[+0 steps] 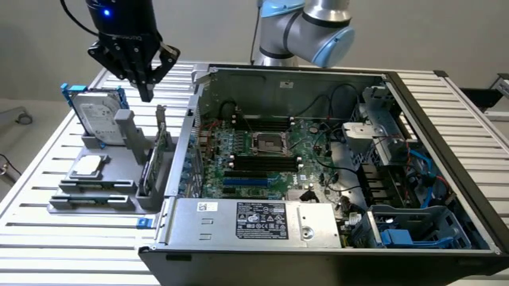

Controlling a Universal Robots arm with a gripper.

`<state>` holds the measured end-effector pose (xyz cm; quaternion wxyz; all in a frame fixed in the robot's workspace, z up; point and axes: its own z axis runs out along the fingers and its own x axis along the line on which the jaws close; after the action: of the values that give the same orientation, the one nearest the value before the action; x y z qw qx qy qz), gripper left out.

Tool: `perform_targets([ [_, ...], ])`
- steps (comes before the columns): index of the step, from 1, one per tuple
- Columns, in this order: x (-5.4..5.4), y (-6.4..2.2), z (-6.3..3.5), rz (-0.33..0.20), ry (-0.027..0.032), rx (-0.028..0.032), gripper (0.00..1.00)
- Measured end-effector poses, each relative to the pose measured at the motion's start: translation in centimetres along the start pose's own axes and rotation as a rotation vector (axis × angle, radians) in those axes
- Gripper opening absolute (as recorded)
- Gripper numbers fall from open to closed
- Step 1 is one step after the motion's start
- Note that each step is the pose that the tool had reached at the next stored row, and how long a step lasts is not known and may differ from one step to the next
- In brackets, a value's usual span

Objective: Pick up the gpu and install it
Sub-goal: 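Reach for the gpu, then pick up the gpu and move the gpu toward the slot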

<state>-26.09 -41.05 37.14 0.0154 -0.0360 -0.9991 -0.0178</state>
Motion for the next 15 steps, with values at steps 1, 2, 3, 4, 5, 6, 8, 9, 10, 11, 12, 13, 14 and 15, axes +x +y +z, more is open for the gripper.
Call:
perform_targets([
  [1, 0.04, -0.16, 0.02, 0.0, 0.0, 0.0, 0.11],
  [2, 0.08, -0.33, 0.03, 0.0, 0.0001, 0.0001, 0.11],
  [3, 0.14, -0.49, 0.05, 0.0, 0.0001, 0.0002, 0.11],
  [4, 0.26, -0.58, 0.11, 0.0, 0.0, 0.0002, 0.11],
  [5, 0.35, -0.59, 0.18, -0.001, 0.0003, 0.0014, 0.11],
  [6, 0.35, -0.59, 0.17, -0.001, 0.0016, 0.002, 0.11],
  [8, 0.35, -0.6, 0.16, -0.001, 0.0018, 0.0031, 0.11],
  [9, 0.35, -0.6, 0.16, -0.001, 0.0018, 0.0035, 0.11],
  [10, 0.35, -0.59, 0.16, -0.001, 0.0017, 0.0038, 0.11],
  [11, 0.35, -0.59, 0.17, -0.001, 0.0016, 0.0042, 0.11],
  [12, 0.35, -0.59, 0.16, -0.001, 0.0016, 0.0047, 0.11],
  [13, 0.35, -0.59, 0.16, -0.001, 0.0016, 0.005, 0.11],
  [14, 0.35, -0.59, 0.17, -0.001, 0.0015, 0.0054, 0.11],
  [15, 0.35, -0.59, 0.16, -0.001, 0.0015, 0.0059, 0.11],
])
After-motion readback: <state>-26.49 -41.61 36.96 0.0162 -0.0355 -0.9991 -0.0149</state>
